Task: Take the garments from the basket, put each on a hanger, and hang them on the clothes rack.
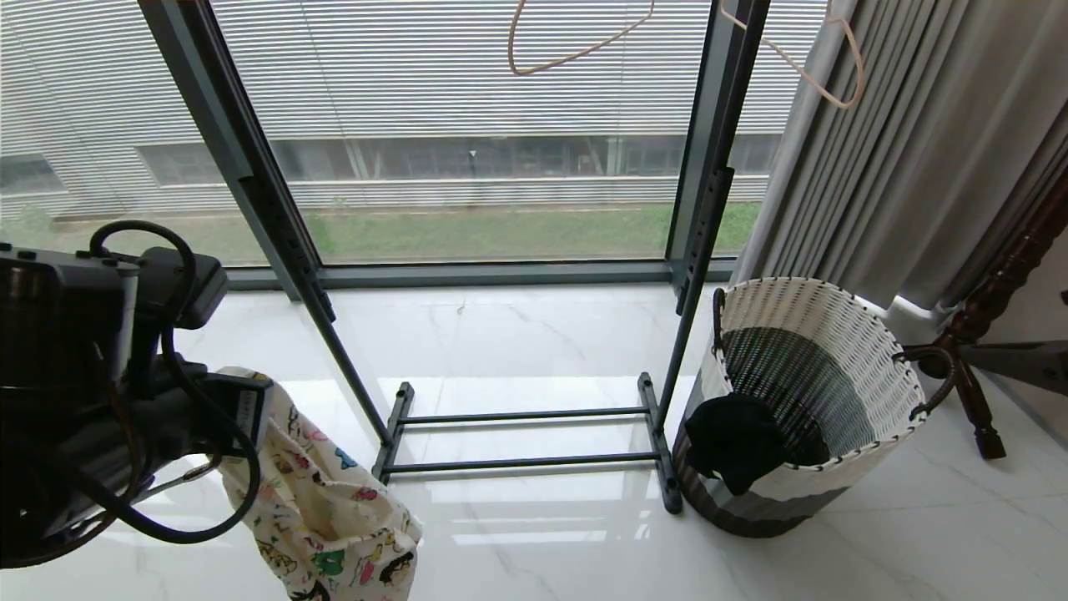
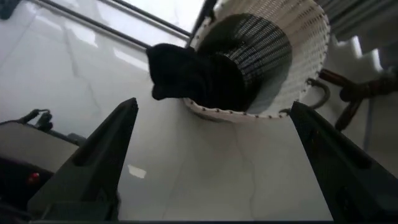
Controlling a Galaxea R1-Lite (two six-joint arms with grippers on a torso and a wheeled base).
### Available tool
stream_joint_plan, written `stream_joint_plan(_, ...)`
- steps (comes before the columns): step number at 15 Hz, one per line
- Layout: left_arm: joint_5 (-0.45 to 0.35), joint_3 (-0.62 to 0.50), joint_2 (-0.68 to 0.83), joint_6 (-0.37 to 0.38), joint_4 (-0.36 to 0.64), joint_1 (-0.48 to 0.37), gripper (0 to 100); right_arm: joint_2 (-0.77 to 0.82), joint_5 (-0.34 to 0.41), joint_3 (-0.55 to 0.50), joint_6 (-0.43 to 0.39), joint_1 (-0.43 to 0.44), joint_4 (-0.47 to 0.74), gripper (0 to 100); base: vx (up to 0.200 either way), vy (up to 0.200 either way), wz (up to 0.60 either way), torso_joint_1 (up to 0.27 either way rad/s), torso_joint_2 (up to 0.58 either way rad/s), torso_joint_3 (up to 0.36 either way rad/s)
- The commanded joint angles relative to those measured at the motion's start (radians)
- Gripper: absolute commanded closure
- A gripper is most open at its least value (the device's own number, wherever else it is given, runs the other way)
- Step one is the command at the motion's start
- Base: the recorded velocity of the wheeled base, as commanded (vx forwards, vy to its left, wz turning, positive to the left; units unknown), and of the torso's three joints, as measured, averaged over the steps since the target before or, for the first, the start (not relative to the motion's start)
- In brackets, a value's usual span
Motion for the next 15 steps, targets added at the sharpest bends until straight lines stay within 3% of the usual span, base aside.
stream_joint_plan(1,-0.002,0.042,-0.058,0.076,-0.023,0.179,100,-0.043,-0.011,0.027,-0.027,-0.296,0.016,0,0.0,0.0,0.0,0.0,0.0,0.0)
stream_joint_plan(2,-0.01,0.042,-0.056,0.076,-0.063,0.232,100,-0.071,-0.028,0.059,-0.063,-0.369,0.014,0,0.0,0.0,0.0,0.0,0.0,0.0)
stream_joint_plan(3,-0.02,0.042,-0.058,0.076,-0.07,0.249,100,-0.101,-0.031,0.09,-0.075,-0.386,0.013,0,0.0,0.2,0.0,0.007,0.0,0.002)
stream_joint_plan(9,-0.02,0.043,-0.056,0.076,-0.08,0.252,100,-0.149,-0.031,0.17,-0.086,-0.386,-0.059,0,0.0,0.2,0.0,0.002,0.0,0.004)
stream_joint_plan(15,-0.022,0.054,-0.065,0.076,-0.08,0.208,100,-0.149,-0.03,0.171,-0.09,-0.386,-0.078,0,0.0,0.0,0.0,0.0,0.0,0.0)
